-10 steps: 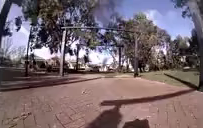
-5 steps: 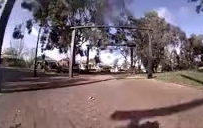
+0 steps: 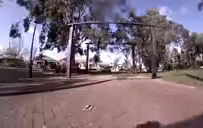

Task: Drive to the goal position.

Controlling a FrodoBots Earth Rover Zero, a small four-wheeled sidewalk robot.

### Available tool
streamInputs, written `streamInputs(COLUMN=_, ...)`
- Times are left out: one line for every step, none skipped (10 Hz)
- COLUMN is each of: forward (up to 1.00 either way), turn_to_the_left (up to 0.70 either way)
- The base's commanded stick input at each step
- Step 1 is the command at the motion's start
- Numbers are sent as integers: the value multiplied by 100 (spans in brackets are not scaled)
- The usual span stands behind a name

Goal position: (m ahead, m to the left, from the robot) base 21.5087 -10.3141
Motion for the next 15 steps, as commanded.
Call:
streamInputs(forward=100, turn_to_the_left=0)
streamInputs(forward=100, turn_to_the_left=0)
streamInputs(forward=100, turn_to_the_left=0)
streamInputs(forward=100, turn_to_the_left=0)
streamInputs(forward=100, turn_to_the_left=0)
streamInputs(forward=100, turn_to_the_left=0)
streamInputs(forward=100, turn_to_the_left=0)
streamInputs(forward=100, turn_to_the_left=0)
streamInputs(forward=100, turn_to_the_left=0)
streamInputs(forward=100, turn_to_the_left=0)
streamInputs(forward=100, turn_to_the_left=0)
streamInputs(forward=100, turn_to_the_left=0)
streamInputs(forward=100, turn_to_the_left=0)
streamInputs(forward=100, turn_to_the_left=0)
streamInputs(forward=100, turn_to_the_left=0)
